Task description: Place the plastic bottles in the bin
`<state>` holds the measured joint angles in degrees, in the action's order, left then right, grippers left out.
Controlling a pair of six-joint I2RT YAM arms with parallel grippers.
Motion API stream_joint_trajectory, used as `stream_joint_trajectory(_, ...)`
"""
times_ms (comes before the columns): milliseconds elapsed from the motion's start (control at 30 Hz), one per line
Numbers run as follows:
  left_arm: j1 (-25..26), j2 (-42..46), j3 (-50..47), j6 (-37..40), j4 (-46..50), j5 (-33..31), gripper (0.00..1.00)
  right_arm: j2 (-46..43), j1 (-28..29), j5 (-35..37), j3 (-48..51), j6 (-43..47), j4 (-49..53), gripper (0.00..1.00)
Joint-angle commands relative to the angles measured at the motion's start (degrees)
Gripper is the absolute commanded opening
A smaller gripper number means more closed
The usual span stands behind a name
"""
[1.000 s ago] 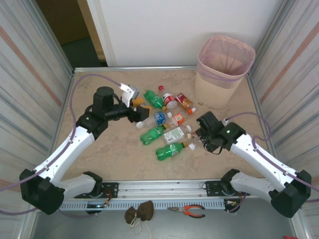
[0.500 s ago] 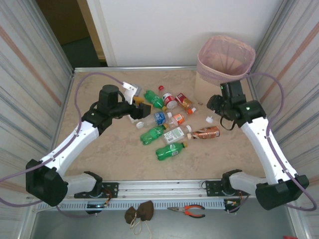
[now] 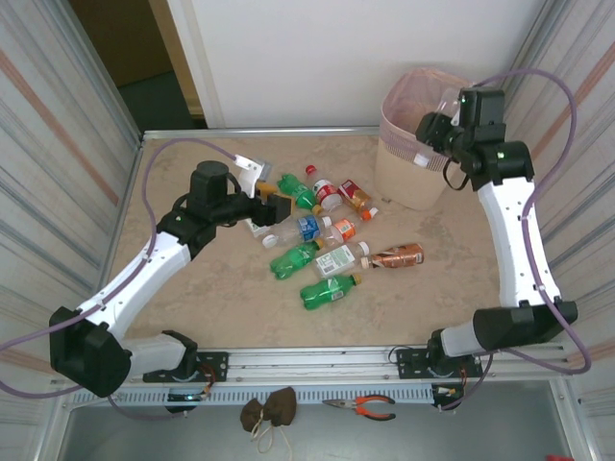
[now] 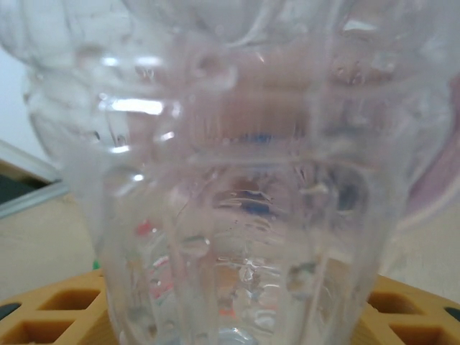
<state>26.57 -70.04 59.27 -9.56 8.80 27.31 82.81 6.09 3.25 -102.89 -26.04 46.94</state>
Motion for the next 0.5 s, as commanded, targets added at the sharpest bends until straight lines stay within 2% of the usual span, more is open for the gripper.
stream_joint_trajectory(0, -0.40, 2.13, 0.99, -1.09, -0.45, -0.73, 0.70, 3.33, -2.22, -0.45, -4.00, 3.02, -1.81, 0.57)
stream_joint_trajectory(233, -0.38, 2.43, 2.47, -0.01, 1.09, -1.67, 0.70, 13.23, -5.72, -1.31, -14.79, 3.79, -1.82, 0.57)
stream_joint_trajectory(467, -0.40, 2.59, 2.45, -0.28, 1.55, -2.37, 0.70, 25.84, -7.48, 0.91, -28.25, 6.37, 7.16, 0.57)
